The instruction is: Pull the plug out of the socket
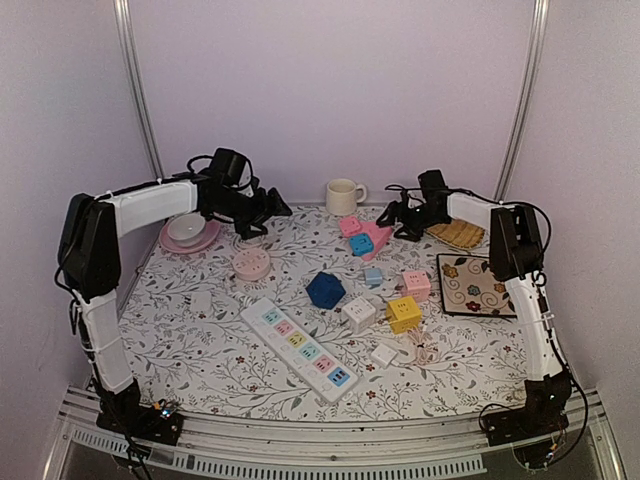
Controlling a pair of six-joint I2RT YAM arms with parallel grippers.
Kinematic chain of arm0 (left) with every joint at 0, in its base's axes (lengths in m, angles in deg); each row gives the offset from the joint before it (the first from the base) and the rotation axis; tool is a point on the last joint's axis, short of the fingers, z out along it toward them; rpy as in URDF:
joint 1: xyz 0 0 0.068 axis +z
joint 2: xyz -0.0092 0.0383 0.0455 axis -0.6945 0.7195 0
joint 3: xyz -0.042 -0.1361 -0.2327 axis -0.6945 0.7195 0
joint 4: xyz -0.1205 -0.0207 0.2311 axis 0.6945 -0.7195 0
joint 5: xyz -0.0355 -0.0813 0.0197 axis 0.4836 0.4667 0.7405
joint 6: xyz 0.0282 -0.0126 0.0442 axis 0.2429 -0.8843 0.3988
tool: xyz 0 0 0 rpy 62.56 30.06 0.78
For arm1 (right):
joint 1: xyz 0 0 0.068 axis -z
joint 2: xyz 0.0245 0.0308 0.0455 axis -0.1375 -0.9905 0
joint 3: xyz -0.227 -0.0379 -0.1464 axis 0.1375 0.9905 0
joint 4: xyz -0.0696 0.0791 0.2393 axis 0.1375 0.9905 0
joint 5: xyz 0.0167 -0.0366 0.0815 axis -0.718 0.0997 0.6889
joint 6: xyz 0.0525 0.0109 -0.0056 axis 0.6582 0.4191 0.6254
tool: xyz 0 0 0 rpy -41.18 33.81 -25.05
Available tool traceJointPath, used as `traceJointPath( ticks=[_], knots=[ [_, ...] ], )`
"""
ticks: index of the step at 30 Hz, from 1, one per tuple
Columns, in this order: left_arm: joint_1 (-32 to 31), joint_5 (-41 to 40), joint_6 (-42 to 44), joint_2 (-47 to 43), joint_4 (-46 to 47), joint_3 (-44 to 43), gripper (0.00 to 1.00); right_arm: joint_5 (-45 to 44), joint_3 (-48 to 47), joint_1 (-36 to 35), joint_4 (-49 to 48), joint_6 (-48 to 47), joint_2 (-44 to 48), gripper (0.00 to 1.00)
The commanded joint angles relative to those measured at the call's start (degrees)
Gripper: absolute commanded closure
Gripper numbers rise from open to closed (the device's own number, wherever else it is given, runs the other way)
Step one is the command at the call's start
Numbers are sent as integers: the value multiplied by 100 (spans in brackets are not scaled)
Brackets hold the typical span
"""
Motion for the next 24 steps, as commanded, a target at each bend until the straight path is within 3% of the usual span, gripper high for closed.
traceJointPath(
  ticks=[1,7,17,24],
  knots=[
    [-71,97,-68,202,111,-59,14,470,136,9,-566,407,-97,19],
    [-100,99,-122,185,193,44,14,707,328,-41,-825,642,-19,30],
    [-137,342,-385,177,652,345,14,929,618,-104,-1039,788,209,63],
    [-137,606,-834,398,1294,587,14,964,1087,-253,-1257,842,809,79]
  ],
)
